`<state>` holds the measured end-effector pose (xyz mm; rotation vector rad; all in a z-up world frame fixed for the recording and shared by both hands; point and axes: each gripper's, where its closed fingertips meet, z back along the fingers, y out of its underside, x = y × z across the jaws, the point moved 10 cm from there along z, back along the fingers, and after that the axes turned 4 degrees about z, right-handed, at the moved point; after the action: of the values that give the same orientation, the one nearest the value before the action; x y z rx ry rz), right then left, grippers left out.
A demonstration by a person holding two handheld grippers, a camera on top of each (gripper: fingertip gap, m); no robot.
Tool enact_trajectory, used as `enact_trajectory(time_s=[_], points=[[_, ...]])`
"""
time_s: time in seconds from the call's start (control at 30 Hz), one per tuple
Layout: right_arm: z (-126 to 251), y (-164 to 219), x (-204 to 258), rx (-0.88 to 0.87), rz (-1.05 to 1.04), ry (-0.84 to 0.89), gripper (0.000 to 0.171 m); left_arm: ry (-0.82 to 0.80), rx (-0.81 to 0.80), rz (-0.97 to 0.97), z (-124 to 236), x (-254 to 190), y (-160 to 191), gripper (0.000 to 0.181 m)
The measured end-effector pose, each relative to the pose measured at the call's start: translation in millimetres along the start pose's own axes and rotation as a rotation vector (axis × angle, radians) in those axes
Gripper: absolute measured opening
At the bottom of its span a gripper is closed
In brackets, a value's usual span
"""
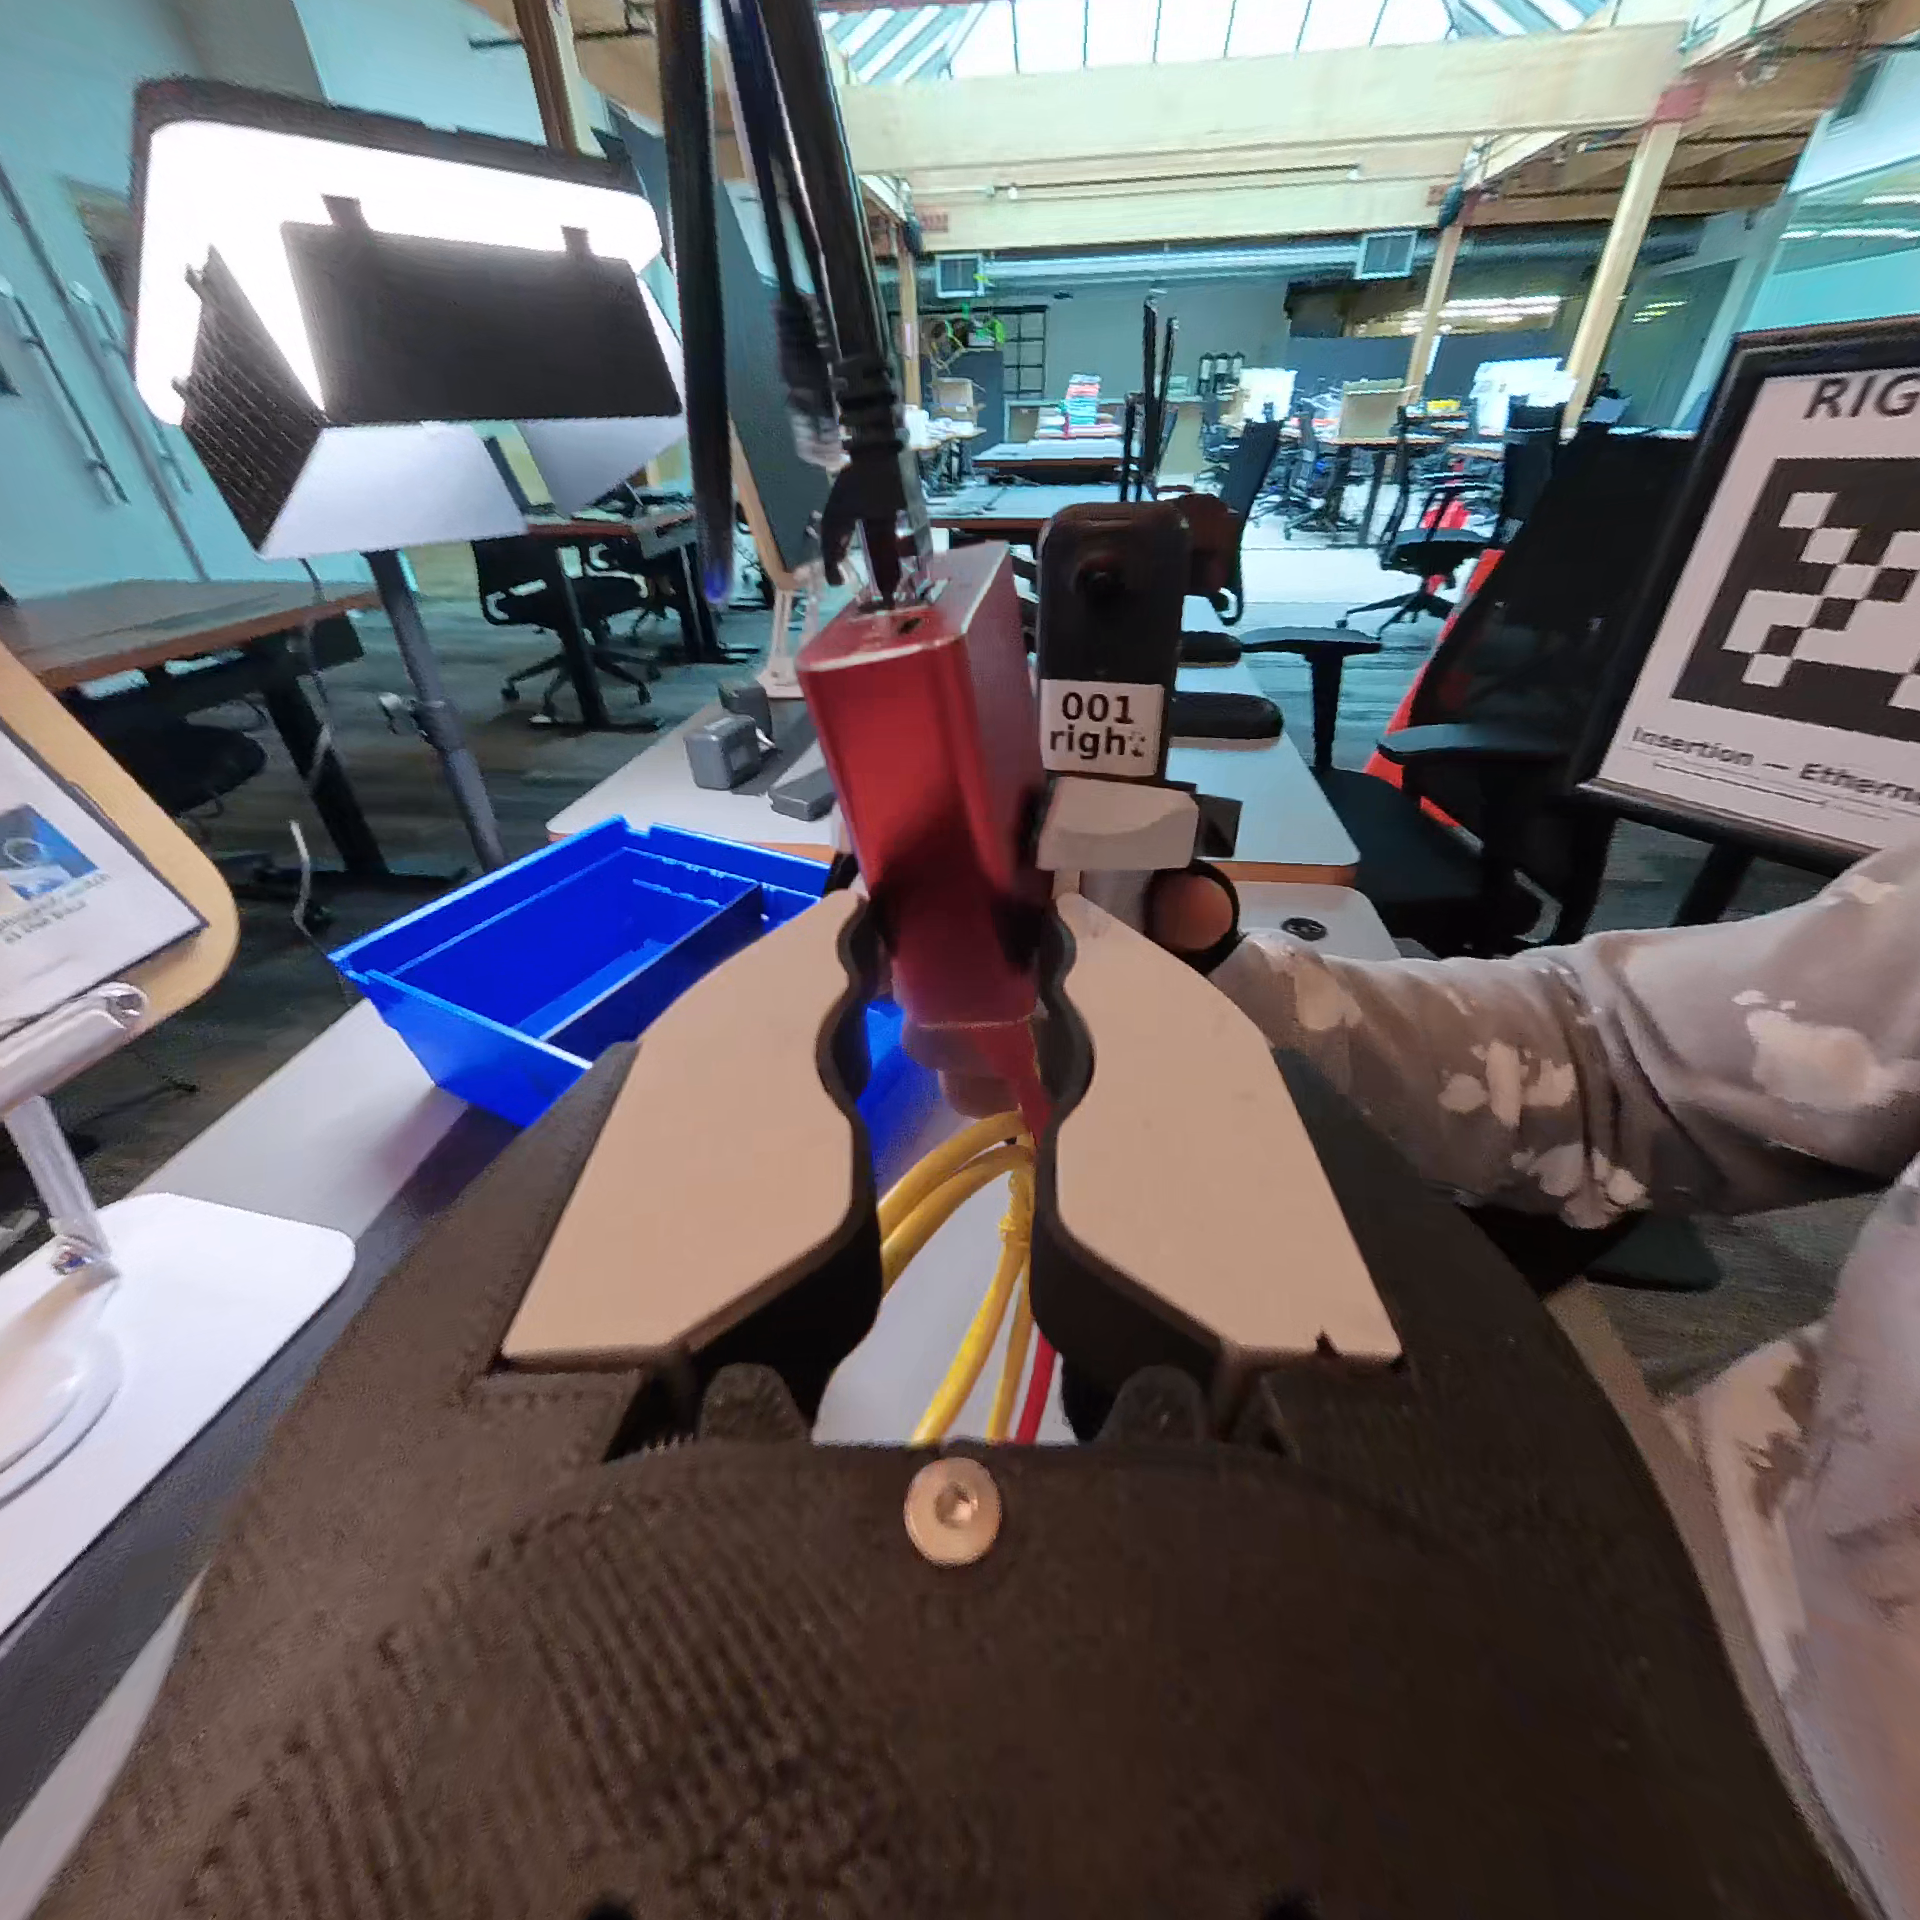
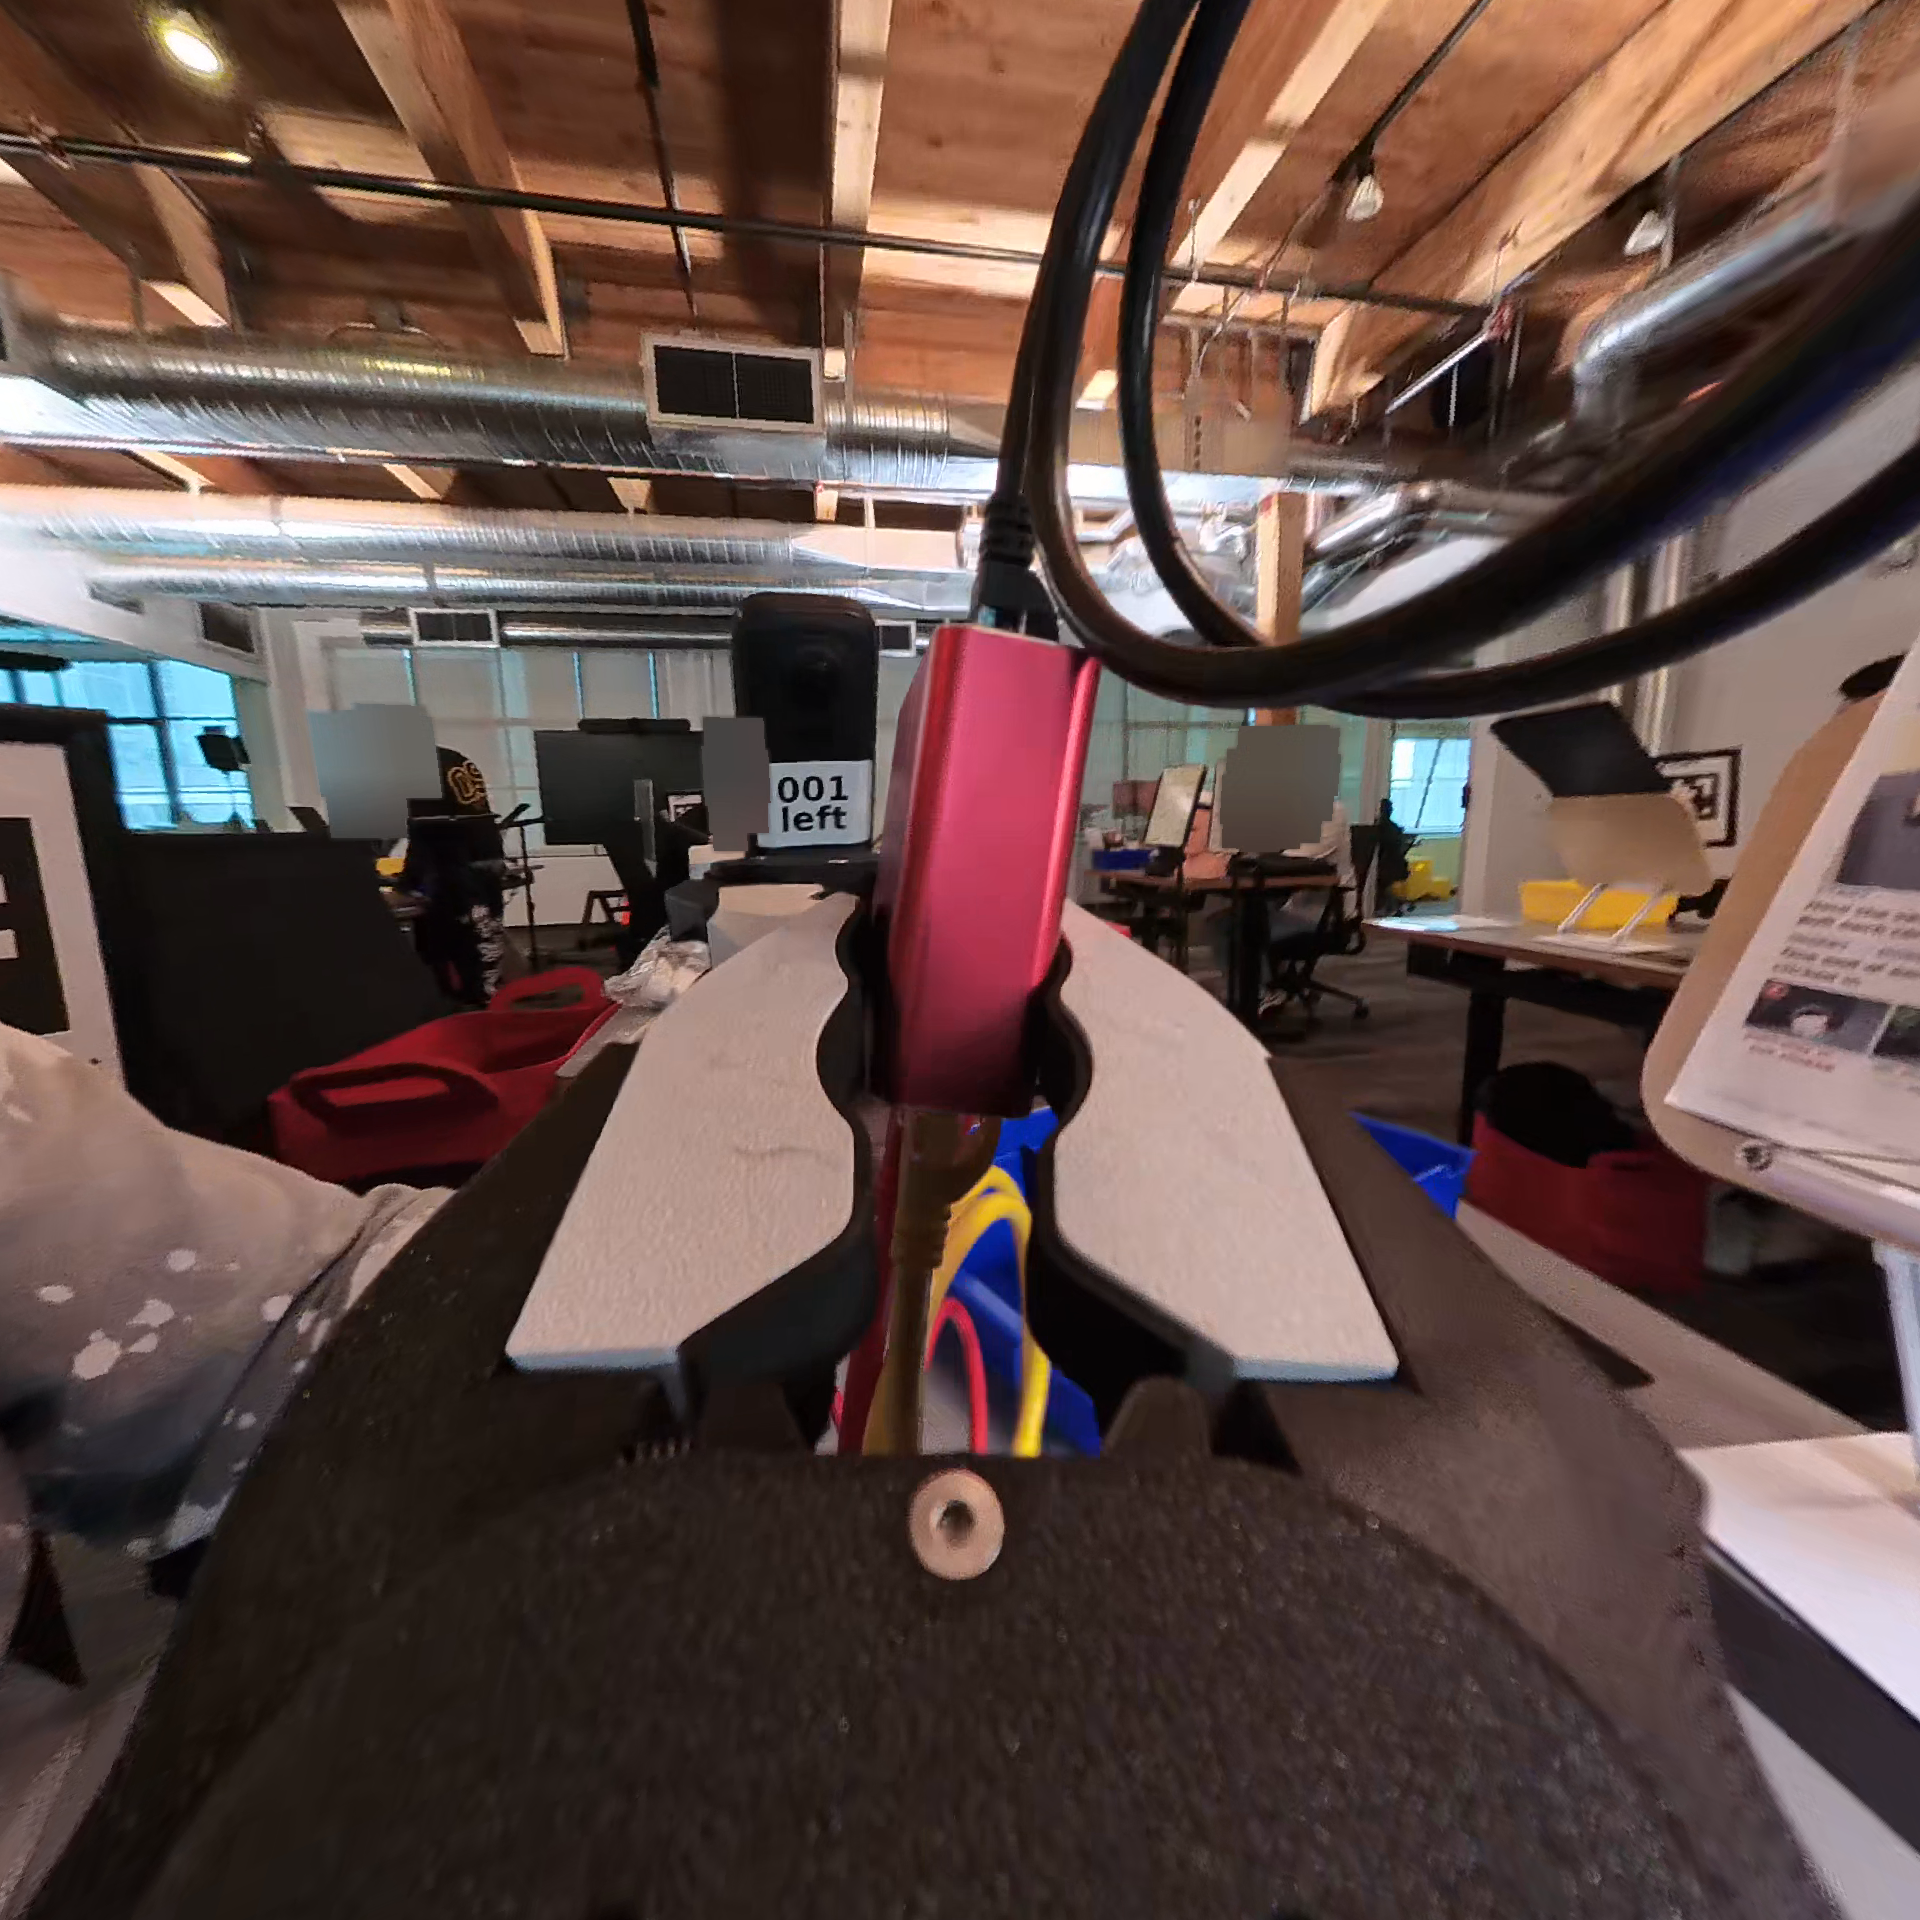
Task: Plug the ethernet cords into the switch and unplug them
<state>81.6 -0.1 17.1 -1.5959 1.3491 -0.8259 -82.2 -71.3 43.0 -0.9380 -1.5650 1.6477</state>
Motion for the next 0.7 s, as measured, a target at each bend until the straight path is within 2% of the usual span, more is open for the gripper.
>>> enact_trajectory(time_s=[0.23,0.33,0.47,0.7], points=[[8.5,-2.7,-8.3,0.191,-0.016,-0.008,0.035,-0.024,0.105,-0.050,16.4,7.1,-2.6,0.027],[10.4,-5.2,-7.4,0.280,0.010,-0.005,0.038,-0.017,0.214,-0.054,28.8,5.6,-5.3,0.027],[-2.6,10.2,1.9,0.406,0.051,-0.027,0.047,-0.053,0.349,-0.052,33.7,3.7,-2.3,0.027],[-8.8,27.4,5.2,0.340,0.019,-0.064,0.030,-0.016,0.371,-0.031,30.6,3.1,1.9,0.027]])
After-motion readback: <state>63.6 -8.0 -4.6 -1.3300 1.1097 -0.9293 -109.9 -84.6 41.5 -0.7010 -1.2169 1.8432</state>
